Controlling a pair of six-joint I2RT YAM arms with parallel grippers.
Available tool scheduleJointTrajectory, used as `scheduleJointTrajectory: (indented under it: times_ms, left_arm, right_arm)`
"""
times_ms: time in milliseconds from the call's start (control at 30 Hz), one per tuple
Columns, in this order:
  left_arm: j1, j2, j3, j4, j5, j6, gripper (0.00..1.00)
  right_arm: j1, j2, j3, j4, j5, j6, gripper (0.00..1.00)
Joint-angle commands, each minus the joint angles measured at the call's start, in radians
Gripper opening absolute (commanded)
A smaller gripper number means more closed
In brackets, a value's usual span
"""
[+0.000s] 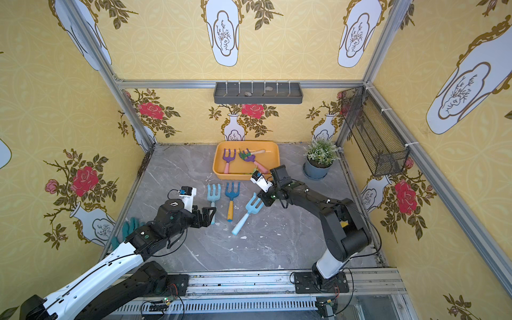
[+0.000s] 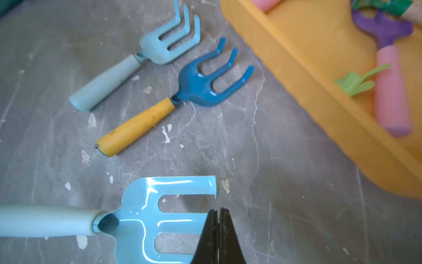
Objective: Take the hand rake out of the storage box
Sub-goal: Place the rake at the center of the board.
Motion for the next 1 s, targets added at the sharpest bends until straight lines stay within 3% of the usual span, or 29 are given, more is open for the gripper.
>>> scheduleJointTrajectory:
  times_ms: [0,233,367,500,533,600,633,800,900,933,967]
  left_arm:
    - [-0.038,0.039,0.026,0.006,-0.026,0.017,0.98]
    - [-0.173,0.136,0.093,-0.067,-0.130,0.008,0.98]
    - [-0.192,0.154,0.095,-0.074,-0.144,-0.005,0.98]
    - [-0.202,0.154,0.101,-0.074,-0.146,-0.011,0.98]
    - [-0.204,0.157,0.103,-0.074,-0.148,-0.014,0.98]
    - [-0.211,0.170,0.114,-0.078,-0.160,-0.022,0.99]
    - [-0.217,0.181,0.121,-0.088,-0.178,-0.031,1.00]
    - [-0.262,0.252,0.171,-0.129,-0.231,-0.050,1.00]
    - [-0.292,0.306,0.211,-0.147,-0.244,-0.054,1.00]
    - [-0.306,0.331,0.228,-0.154,-0.248,-0.054,1.00]
    - [-0.320,0.358,0.247,-0.161,-0.259,-0.052,1.00]
  right_arm:
    - [0.015,0.024,-0.023,0.056,0.042,-0.005,0.00]
    - [0.026,0.094,0.014,0.008,0.081,-0.005,0.00]
    - [0.043,0.104,0.017,0.003,0.103,-0.006,0.00]
    - [0.050,0.096,0.017,-0.005,0.119,-0.005,0.09]
    - [0.053,0.089,0.014,-0.004,0.123,-0.005,0.18]
    - [0.058,0.071,0.006,0.004,0.125,0.001,0.22]
    - [0.057,0.061,0.000,0.010,0.122,0.013,0.29]
    - [0.054,0.016,-0.022,0.016,0.111,0.040,0.35]
    - [0.054,-0.076,-0.074,0.063,0.131,0.073,0.45]
    - [0.053,-0.122,-0.103,0.088,0.164,0.096,0.61]
    - [0.052,-0.163,-0.135,0.127,0.210,0.128,0.91]
